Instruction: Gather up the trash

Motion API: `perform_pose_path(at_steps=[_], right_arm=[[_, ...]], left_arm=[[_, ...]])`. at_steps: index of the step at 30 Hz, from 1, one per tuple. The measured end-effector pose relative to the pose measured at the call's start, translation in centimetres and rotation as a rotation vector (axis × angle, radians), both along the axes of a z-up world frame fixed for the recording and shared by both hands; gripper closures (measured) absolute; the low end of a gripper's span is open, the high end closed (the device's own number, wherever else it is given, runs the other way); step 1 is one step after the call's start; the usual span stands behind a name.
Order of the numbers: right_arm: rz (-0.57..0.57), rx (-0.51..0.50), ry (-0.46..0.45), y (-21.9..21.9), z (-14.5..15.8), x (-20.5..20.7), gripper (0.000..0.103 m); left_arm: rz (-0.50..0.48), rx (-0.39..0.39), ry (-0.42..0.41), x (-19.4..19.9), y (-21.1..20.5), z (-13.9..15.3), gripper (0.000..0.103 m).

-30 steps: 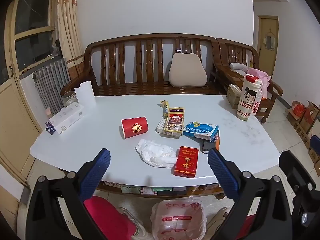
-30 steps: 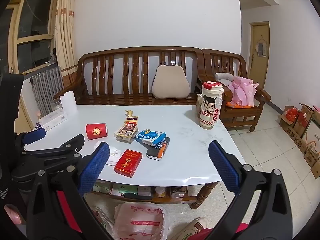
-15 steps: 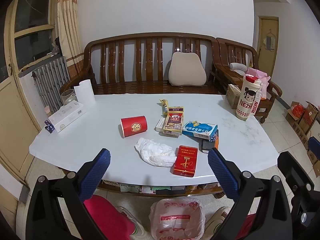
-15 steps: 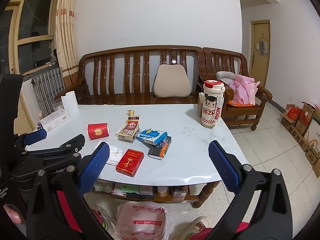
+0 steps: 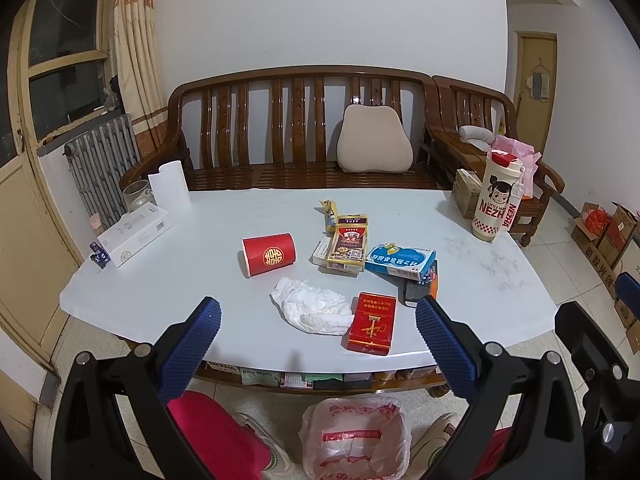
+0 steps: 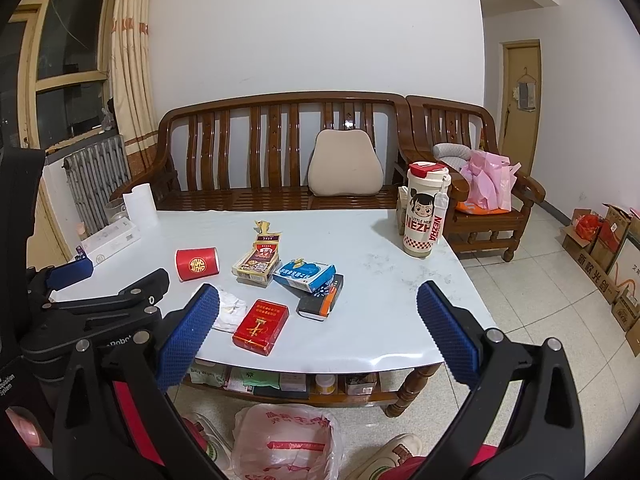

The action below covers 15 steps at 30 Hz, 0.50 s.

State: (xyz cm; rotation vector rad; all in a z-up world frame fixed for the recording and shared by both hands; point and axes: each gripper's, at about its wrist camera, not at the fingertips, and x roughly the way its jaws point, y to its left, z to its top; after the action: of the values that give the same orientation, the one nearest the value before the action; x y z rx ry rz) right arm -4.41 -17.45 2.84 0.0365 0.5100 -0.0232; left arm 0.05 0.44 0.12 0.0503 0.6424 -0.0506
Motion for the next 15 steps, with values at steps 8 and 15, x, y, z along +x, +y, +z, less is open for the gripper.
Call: perform_pose_path(at_steps=[8, 15], right_arm=[[0.006, 0.004, 0.001, -0.11, -0.21, 0.18, 0.006], [0.007, 0.006, 0.004, -0.05, -0.25, 0.18, 0.006]], left_arm=[[-0.009, -0.02, 0.004, 0.06, 0.15, 0.14, 0.007], [-0.013, -0.029, 0.015, 0.27, 0.29, 0.13, 0.007]])
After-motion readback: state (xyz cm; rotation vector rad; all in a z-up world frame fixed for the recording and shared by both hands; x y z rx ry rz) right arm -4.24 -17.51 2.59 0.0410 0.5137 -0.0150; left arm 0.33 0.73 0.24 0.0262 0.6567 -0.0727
